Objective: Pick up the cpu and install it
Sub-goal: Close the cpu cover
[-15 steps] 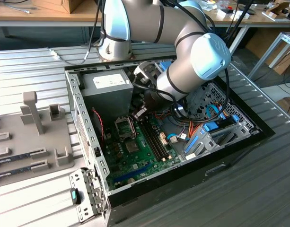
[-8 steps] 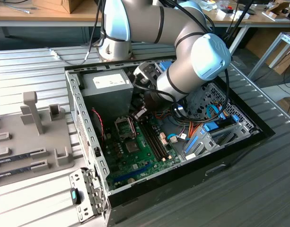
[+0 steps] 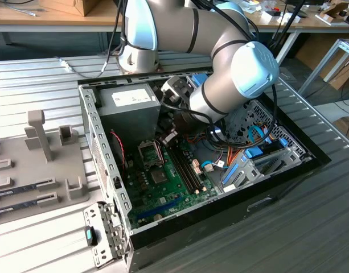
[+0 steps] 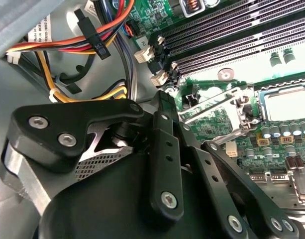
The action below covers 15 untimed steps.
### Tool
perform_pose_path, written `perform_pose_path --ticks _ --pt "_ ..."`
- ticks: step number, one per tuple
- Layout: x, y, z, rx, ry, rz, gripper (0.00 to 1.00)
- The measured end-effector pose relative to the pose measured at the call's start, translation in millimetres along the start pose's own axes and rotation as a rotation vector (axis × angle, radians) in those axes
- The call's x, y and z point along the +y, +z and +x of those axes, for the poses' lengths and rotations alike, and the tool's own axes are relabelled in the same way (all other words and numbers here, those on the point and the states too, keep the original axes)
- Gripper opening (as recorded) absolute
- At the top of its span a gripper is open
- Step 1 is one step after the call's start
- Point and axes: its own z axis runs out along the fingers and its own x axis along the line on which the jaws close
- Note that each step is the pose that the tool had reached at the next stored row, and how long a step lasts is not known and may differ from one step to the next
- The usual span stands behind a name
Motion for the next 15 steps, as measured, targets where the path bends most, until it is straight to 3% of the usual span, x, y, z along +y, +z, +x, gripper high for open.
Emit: perform_pose_path --ticks 15 --pt "-2.6 -5.4 3.0 0.0007 -0.010 -0.0044 0.11"
